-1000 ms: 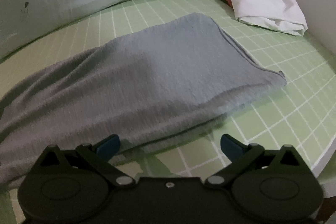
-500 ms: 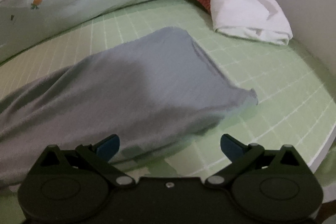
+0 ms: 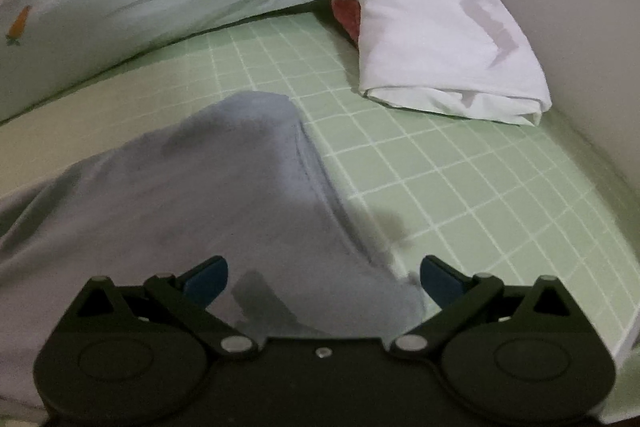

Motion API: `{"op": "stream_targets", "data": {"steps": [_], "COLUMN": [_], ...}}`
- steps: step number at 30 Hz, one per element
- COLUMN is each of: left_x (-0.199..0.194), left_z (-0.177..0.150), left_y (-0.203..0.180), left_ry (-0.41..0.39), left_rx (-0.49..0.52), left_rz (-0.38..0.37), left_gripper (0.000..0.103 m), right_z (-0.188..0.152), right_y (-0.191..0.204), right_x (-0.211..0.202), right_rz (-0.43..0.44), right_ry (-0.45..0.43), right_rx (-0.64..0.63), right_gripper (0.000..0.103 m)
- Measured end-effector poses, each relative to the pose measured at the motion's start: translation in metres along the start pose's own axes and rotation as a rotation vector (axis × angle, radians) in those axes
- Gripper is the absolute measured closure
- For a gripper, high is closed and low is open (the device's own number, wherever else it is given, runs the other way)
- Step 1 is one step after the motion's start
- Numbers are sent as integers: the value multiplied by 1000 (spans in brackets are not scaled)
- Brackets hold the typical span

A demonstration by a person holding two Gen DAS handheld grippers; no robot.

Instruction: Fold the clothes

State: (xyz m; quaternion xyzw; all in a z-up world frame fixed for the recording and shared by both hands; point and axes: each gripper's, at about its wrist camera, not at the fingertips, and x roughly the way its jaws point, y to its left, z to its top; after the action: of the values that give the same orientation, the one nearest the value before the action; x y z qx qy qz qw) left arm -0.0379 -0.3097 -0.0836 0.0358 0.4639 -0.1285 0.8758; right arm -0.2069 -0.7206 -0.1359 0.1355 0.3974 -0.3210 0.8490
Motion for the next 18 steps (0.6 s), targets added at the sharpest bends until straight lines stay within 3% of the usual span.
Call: {"op": "stream_targets", "data": {"steps": [8,12,17,18], "left_x": [-11,-14,-22,-23], "left_z": [-8,-6,-2,0], "left_y": [-2,1,13,17], "left_ry": [3,-4,-62,-67], "left_rx": [16,29,50,59], "left_rz": [96,105,59,52], "left_gripper": [11,11,10,10], "right_z": [-1,-2,-3,-3], "right_y": [-3,-4,3,6], "right_x": [19,18,11,9], "right_rz": [55,76,100,107], "right_ry": [39,37,24,17], "right_rx": [-17,-15,-33,-38], "right_gripper": [0,2,25,42]}}
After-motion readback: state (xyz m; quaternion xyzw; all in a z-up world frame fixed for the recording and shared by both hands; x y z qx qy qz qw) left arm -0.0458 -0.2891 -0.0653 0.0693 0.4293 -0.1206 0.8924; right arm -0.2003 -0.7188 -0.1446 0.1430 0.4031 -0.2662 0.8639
